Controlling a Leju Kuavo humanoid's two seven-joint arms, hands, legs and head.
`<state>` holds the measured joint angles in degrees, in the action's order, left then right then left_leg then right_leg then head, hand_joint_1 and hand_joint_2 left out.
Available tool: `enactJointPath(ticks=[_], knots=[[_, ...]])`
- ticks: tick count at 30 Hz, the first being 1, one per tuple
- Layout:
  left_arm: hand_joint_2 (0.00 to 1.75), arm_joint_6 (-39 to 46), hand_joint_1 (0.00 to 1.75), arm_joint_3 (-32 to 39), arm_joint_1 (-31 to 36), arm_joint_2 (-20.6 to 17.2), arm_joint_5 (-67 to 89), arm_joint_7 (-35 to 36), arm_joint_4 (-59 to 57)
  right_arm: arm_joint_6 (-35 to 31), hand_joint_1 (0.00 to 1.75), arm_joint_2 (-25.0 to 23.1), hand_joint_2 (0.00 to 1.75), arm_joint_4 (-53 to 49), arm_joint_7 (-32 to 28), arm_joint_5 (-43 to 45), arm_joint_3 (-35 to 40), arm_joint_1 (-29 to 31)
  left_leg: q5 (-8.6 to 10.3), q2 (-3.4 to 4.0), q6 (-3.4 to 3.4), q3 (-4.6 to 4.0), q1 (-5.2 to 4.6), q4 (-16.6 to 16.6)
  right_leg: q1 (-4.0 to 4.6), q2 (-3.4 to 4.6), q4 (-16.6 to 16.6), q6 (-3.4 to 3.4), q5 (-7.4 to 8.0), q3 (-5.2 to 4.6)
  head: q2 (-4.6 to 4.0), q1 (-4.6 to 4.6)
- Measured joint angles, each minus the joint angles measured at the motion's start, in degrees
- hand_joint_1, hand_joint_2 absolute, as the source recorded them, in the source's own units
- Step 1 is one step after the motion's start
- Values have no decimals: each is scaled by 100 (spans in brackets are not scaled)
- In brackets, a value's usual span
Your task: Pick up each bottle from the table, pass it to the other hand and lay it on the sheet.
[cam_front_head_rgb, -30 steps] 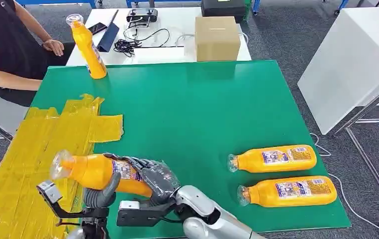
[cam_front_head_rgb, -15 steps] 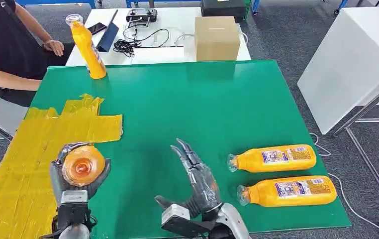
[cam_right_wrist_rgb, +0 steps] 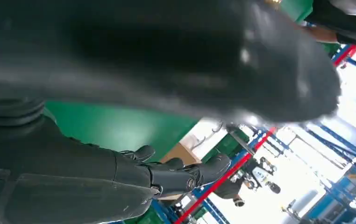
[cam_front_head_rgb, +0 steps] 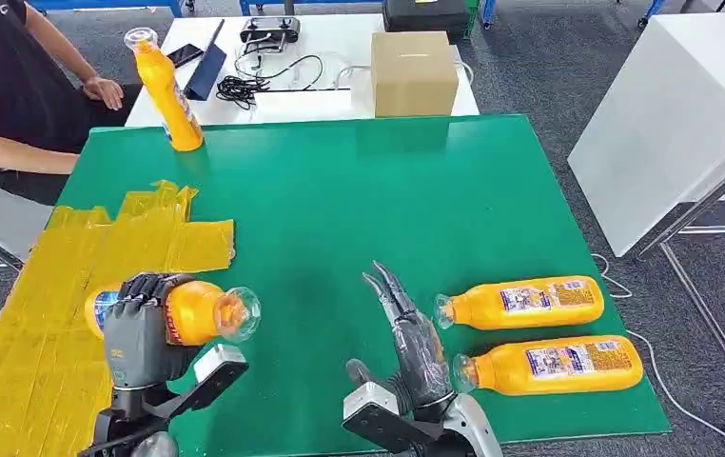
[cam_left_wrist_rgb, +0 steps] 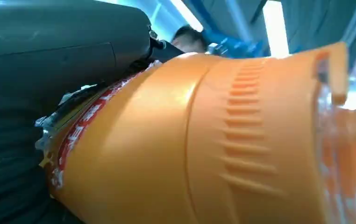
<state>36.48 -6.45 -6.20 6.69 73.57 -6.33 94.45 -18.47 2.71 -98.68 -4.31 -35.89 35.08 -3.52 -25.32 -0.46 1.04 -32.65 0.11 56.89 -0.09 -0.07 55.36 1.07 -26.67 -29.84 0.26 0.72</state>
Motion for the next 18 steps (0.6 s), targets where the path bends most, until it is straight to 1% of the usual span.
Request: enactJointPath(ticks=[1, 5, 10, 14, 18], knots=[[175, -50, 175, -20, 26, -54, 46, 119, -129, 13, 0, -2, 0, -4, 7, 0, -4, 1, 0, 0, 0, 0, 1, 0, 1, 0, 0, 0, 0, 0, 0, -2], [175, -77, 175, -92, 78, -162, 101, 196, -397, 13, 0, -13, 0, -22, 7, 4, -11, 1, 0, 0, 0, 0, 1, 0, 0, 0, 0, 0, 0, 1, 0, 0], [175, -732, 175, -129, 286, -334, 245, 698, -881, 193, 0, -79, 0, -33, 114, 4, -11, 6, 0, 0, 0, 0, 0, 0, 0, 0, 0, 0, 0, 2, 0, 0], [175, -794, 175, -116, 569, -507, 577, 995, -1553, 304, 0, -129, 0, -33, 177, 52, 6, 57, 2, 0, -1, 1, 1, 0, 1, 0, 1, 0, 0, 3, 0, -2], [175, -796, 175, -63, 758, -621, 702, 1048, -2027, 341, 0, -153, 0, -33, 199, 103, 9, 108, 2, 0, 0, 1, 2, -1, 2, 0, 1, 0, 0, 5, 0, 0]])
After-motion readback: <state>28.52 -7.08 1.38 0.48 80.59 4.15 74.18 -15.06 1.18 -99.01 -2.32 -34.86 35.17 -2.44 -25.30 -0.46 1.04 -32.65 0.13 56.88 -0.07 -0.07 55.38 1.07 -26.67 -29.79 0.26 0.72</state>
